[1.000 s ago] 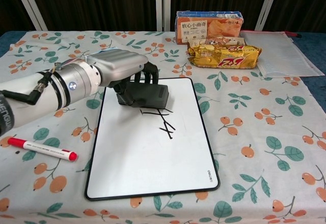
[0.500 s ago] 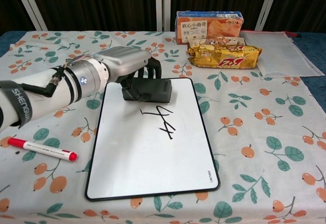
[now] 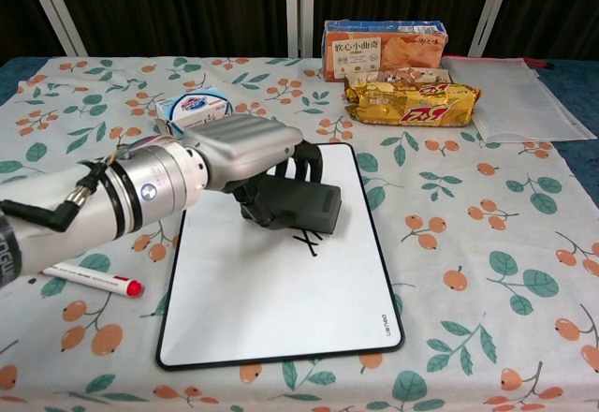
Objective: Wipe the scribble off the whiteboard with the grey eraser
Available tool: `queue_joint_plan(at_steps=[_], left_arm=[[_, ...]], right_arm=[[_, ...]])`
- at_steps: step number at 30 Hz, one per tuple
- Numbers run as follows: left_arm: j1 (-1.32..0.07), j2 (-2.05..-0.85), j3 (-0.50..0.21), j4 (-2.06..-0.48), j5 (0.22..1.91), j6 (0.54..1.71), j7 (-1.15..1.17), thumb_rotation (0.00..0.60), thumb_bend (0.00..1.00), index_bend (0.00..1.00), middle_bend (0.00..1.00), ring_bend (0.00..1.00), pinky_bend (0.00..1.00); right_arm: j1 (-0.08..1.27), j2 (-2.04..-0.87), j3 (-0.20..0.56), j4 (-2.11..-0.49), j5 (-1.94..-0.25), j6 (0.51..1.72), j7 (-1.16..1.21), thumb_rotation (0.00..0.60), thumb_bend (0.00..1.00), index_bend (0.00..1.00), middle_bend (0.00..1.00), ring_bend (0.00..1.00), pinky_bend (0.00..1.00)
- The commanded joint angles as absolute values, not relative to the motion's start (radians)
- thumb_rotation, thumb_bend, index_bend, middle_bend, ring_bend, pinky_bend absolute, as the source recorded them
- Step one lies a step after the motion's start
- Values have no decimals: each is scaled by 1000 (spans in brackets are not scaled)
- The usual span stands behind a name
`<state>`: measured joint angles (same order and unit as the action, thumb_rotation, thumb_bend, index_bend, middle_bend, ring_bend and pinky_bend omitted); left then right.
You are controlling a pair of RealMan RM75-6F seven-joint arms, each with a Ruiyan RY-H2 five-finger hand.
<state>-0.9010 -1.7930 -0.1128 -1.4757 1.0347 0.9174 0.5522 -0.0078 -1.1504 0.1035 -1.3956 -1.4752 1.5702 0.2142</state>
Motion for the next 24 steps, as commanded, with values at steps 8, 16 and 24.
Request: queue_joint_plan(at_steps=[8,16,24], left_arm=[[-872,-1743,-35,-1620,1029,934,630,600,478,672,629,507,546],[-862,-1724,-15,-1660,1037,949,647,600,478,694,647,525,554],[-874,-1796,-74,-1543,1053,945,594,600,480,690,645,524,554]], right_arm=[[-5,-1157,103,-1388,-1476,1566,219,600,254,0,0,0,0],[-4,-1160,104,-1381,-1476,1567,224,600,254,0,0,0,0],[-6,-1159,101,-1384,-1483,1573,218,600,254,0,0,0,0]])
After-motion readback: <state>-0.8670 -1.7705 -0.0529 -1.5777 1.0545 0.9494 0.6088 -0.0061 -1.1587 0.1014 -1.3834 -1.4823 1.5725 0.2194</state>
